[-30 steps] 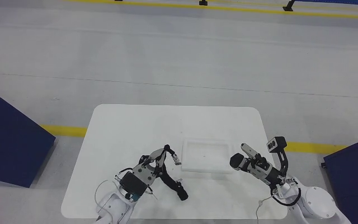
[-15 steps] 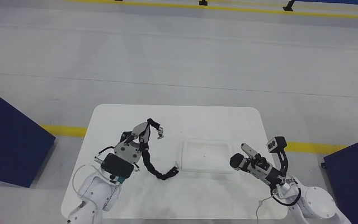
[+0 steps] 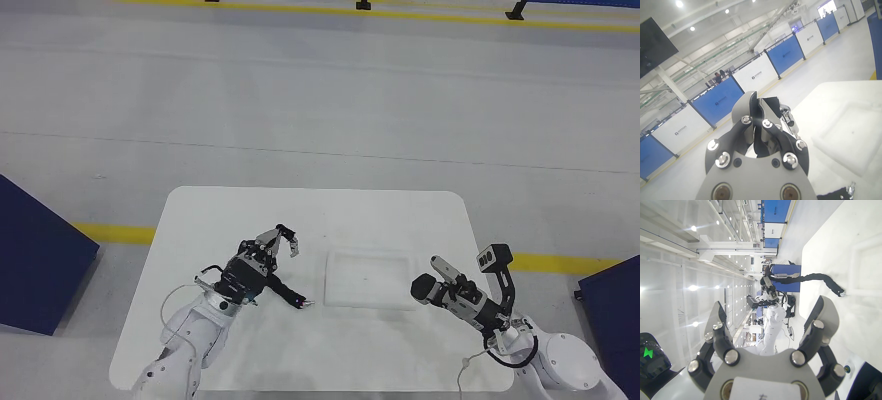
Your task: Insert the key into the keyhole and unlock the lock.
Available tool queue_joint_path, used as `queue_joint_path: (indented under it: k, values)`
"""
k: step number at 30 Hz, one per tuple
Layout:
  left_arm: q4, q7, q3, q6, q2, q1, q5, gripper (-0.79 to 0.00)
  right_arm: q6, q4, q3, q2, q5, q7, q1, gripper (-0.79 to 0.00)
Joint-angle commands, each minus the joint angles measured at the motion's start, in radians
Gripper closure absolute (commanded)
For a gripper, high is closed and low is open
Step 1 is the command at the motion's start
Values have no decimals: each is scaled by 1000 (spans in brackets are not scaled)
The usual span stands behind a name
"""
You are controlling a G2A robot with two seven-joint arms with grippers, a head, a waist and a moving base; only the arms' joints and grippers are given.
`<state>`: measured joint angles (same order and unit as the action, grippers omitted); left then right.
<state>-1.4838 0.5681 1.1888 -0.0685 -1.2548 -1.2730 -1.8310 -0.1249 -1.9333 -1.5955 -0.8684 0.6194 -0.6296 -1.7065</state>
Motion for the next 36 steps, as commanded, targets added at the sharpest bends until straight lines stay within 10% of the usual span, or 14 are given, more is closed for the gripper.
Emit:
queue_joint_path:
  k: [1,18,19,20,28,36]
  values:
    - [71,-10,-21,7,-6,15,12,0,0,0,0,0,0,0,0,-785]
    - [377,-221,-123,36,-43,99,12,0,0,0,0,0,0,0,0,-785]
    - [370,-230,-122,35,-42,93,7,-126,0,0,0,0,0,0,0,-785]
    - [365,-249,-121,31,-40,86,-6,-785,0,0,0,0,0,0,0,-785]
    - [161,-317,-73,24,-16,-45,-55,-785,0,0,0,0,0,0,0,-785]
    - [-261,-341,16,14,17,-304,-72,-785,0,0,0,0,0,0,0,-785]
